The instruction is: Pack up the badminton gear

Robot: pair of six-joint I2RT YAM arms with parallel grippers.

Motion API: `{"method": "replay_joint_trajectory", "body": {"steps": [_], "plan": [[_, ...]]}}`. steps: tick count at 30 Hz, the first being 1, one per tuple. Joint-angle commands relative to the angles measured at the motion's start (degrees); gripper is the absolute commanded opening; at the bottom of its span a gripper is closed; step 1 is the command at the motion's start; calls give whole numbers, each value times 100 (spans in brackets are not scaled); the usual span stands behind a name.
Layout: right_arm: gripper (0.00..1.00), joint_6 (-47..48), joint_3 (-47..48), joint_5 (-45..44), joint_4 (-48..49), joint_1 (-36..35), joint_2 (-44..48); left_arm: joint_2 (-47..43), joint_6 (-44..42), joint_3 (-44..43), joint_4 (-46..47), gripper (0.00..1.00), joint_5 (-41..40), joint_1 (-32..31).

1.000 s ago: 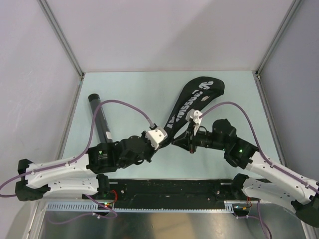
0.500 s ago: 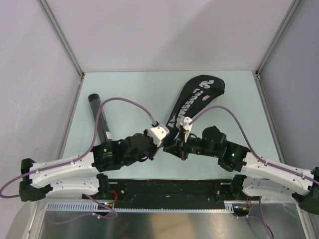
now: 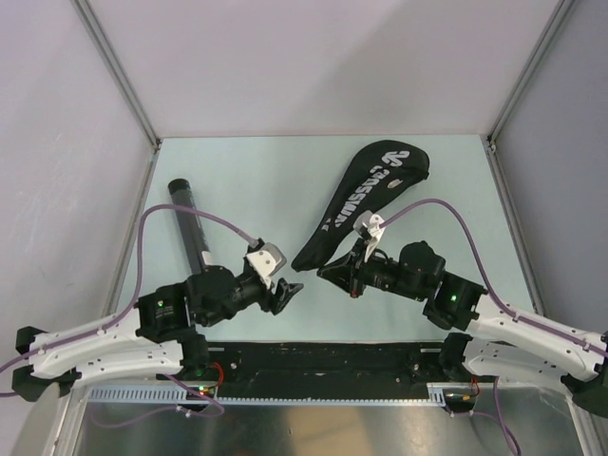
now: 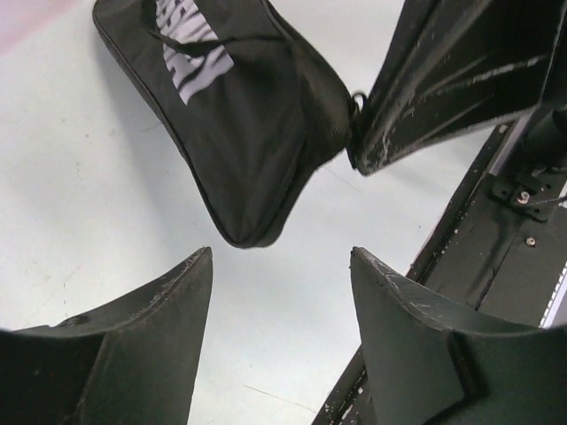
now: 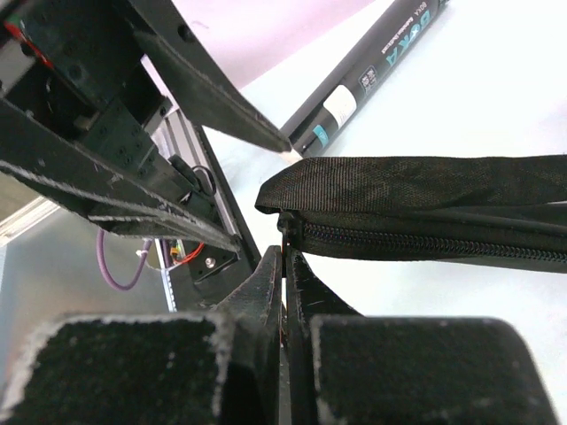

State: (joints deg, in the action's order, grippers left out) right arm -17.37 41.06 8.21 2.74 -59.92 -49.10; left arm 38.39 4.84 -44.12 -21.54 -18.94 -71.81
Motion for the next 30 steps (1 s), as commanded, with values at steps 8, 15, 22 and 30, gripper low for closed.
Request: {"method": "replay_joint_trajectory", "body": {"steps": [8, 15, 22, 30], "plan": [[0, -414, -79, -251, 452, 3, 529, 722, -702, 54, 571, 64, 284, 82], [0, -417, -121, -70, 128, -177, 726, 1156, -850, -111, 995, 8, 402, 213], [0, -690, -258, -259, -15, -636, 641, 1690, -551, -382, 1162, 0, 634, 335], [0, -988, -631, -2255, -1070, -720, 781, 2054, -247, -510, 1265, 8, 514, 351]]}}
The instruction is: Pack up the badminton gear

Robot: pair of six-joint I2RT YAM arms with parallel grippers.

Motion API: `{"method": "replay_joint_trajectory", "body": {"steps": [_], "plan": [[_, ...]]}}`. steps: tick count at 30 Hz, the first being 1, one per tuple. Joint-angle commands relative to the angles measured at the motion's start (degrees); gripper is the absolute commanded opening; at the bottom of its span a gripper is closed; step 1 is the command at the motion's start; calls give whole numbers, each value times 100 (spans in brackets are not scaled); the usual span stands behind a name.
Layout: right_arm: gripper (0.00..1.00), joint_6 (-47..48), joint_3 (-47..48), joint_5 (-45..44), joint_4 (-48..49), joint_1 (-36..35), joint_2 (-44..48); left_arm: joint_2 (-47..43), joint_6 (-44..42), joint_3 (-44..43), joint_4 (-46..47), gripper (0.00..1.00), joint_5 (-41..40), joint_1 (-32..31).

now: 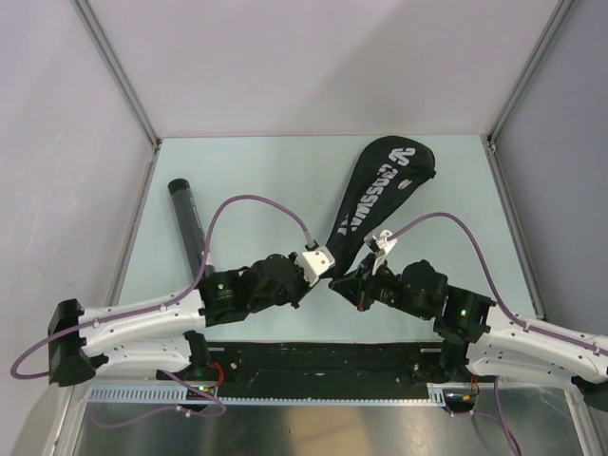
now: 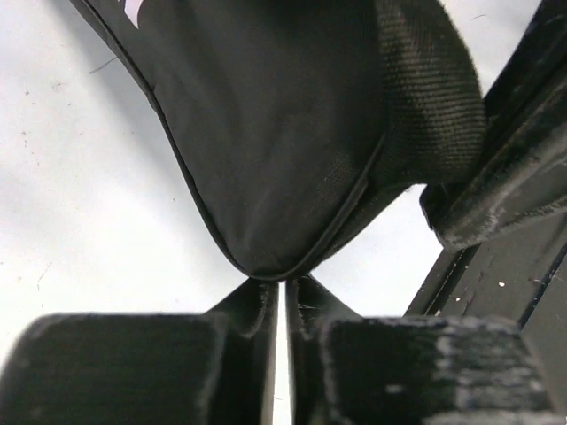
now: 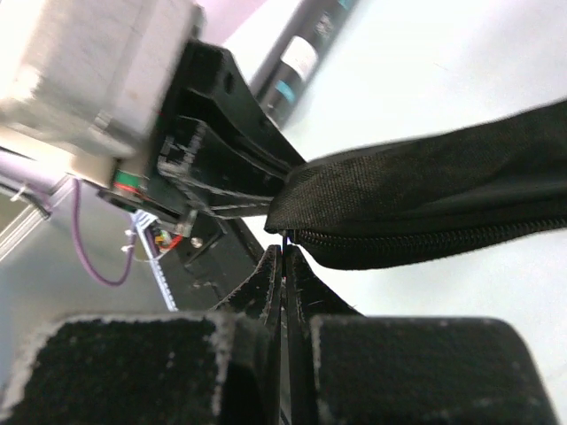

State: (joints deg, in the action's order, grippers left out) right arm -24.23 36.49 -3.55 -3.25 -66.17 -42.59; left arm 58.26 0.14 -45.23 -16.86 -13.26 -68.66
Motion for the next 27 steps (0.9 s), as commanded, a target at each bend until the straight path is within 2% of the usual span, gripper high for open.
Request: {"method": "replay_joint_trajectory", "body": {"steps": [1, 2, 5, 7, 8, 11, 13, 19, 20, 21, 23, 27], "plan": [[0, -385, -250, -1408, -627, 18, 191, 96, 254, -372, 802, 18, -129, 41], [0, -524, -368, -1607, -793, 123, 256, 110, 291, -350, 800, 28, -175, 52], [0, -1027, -719, -1802, -1069, 518, 637, 91, 332, -243, 793, 74, -259, 76], [0, -1386, -1000, -1905, -1232, 621, 950, 32, 336, -169, 780, 92, -336, 91], [0, -1569, -1151, -1961, -1342, 657, 1097, -18, 337, -152, 750, 96, -389, 108], [7, -2096, -1457, -2085, -1768, 733, 1537, -184, 307, -163, 650, 99, -583, 143], [15, -2431, -1515, -2160, -2211, 760, 1757, -350, 251, -195, 553, 99, -806, 163], [68, -3165, -1124, -2540, -3615, 777, 2209, -1031, 17, -236, 316, 100, -1405, 197], [81, -3188, -1011, -2600, -3768, 783, 2236, -1143, 6, -234, 289, 100, -1481, 201], [90, -3177, -831, -2704, -3932, 782, 2246, -1283, 0, -228, 267, 100, -1585, 203], [97, -3084, -451, -2965, -4220, 790, 2200, -1539, 0, -211, 233, 100, -1738, 213], [99, -2611, 505, -3412, -4589, 796, 2030, -2017, 128, -189, 200, 100, -1816, 213]]}}
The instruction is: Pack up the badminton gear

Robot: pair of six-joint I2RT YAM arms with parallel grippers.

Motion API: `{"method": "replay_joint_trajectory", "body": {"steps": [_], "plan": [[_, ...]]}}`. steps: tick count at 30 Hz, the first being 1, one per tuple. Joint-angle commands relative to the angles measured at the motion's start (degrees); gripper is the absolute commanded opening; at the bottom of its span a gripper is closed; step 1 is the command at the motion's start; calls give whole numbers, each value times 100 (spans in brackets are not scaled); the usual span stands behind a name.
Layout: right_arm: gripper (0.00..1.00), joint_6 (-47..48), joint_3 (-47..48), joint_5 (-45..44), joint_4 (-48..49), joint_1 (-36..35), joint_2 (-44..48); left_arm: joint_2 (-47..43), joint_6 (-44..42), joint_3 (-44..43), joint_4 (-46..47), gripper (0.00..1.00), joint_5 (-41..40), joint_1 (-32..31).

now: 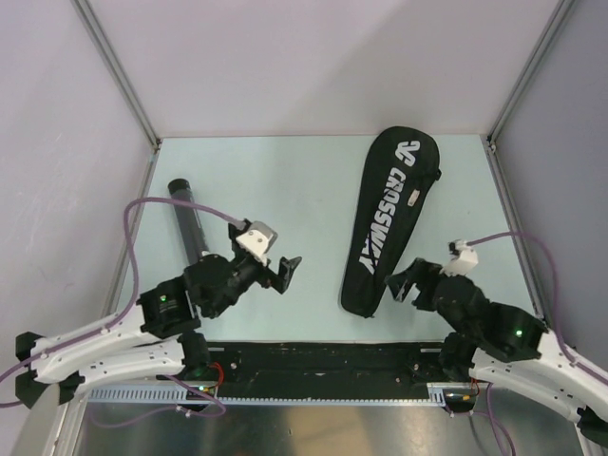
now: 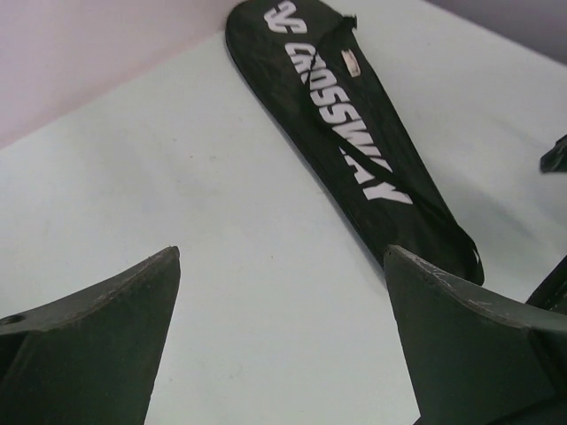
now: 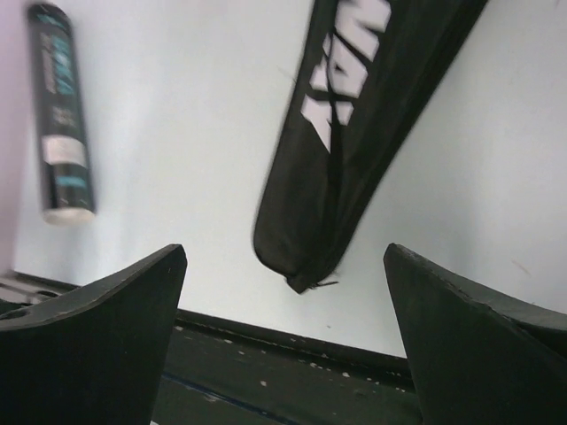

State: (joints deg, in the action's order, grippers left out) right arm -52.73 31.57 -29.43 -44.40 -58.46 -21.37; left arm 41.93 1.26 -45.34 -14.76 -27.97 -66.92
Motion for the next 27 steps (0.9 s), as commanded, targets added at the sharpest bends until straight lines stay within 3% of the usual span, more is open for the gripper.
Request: {"method": "replay_joint_trajectory", "body": {"steps": [1, 9, 27], "plan": [[99, 383, 1253, -918, -508, 21, -142, -487, 86, -173, -23, 100, -339, 38], [100, 1837, 2208, -927, -10, 23, -177, -1294, 664, -92, -73, 100, -451, 43], [100, 1670, 2057, -858, -16, 19, 309, -1569, 765, 22, -87, 100, -1090, 38]]}}
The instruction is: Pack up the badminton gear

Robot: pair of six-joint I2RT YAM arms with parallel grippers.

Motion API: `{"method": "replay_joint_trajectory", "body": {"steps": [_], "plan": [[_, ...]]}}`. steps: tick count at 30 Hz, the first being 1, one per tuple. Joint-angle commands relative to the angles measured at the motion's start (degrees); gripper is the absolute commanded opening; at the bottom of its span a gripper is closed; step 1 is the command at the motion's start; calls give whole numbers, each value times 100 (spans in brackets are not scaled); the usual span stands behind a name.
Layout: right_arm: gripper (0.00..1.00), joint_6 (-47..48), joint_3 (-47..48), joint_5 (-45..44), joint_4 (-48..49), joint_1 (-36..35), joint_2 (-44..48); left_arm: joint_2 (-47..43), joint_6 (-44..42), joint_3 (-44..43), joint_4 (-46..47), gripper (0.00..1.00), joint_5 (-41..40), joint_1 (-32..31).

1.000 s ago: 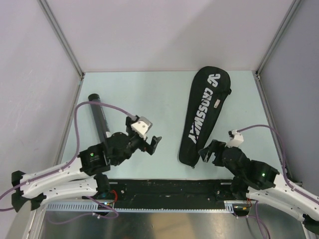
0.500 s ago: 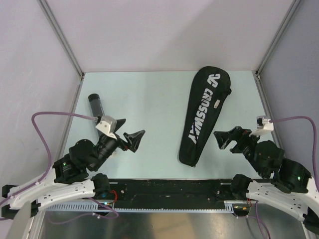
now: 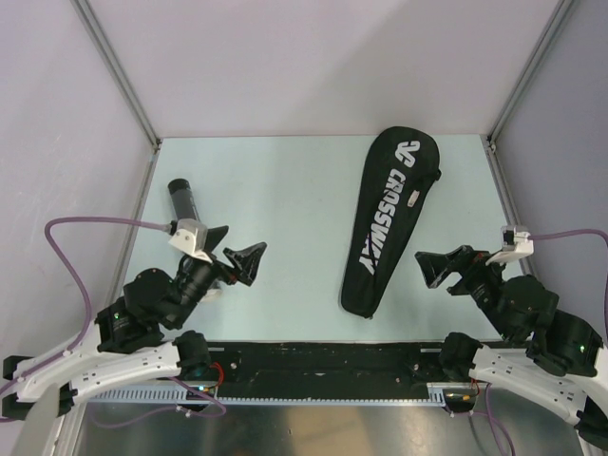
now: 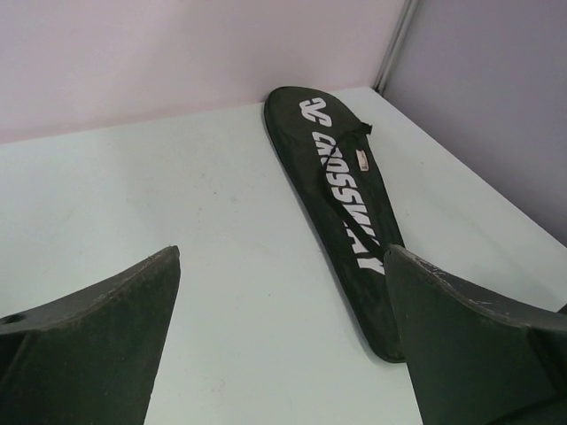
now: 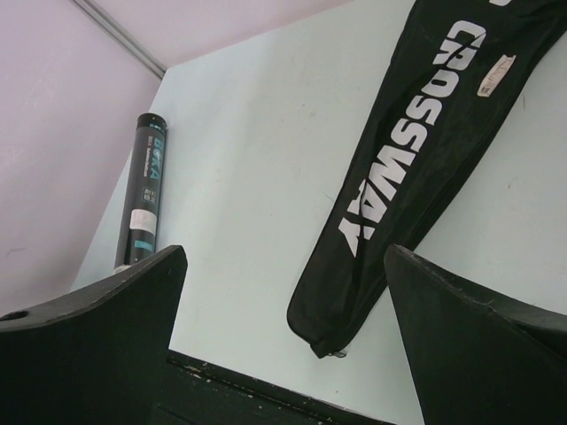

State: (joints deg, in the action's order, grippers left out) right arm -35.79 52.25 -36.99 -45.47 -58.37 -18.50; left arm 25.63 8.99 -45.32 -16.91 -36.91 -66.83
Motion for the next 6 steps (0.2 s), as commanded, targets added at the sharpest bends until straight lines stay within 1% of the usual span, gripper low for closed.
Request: {"method": "replay_joint_trajectory", "body": {"steps": [1, 6], "plan": [[100, -33, -29, -104, 96, 10, 22, 72, -19, 26, 131, 100, -200, 29], [99, -88, -87, -90, 100, 17, 14, 122, -54, 47, 126, 100, -227, 29]]}}
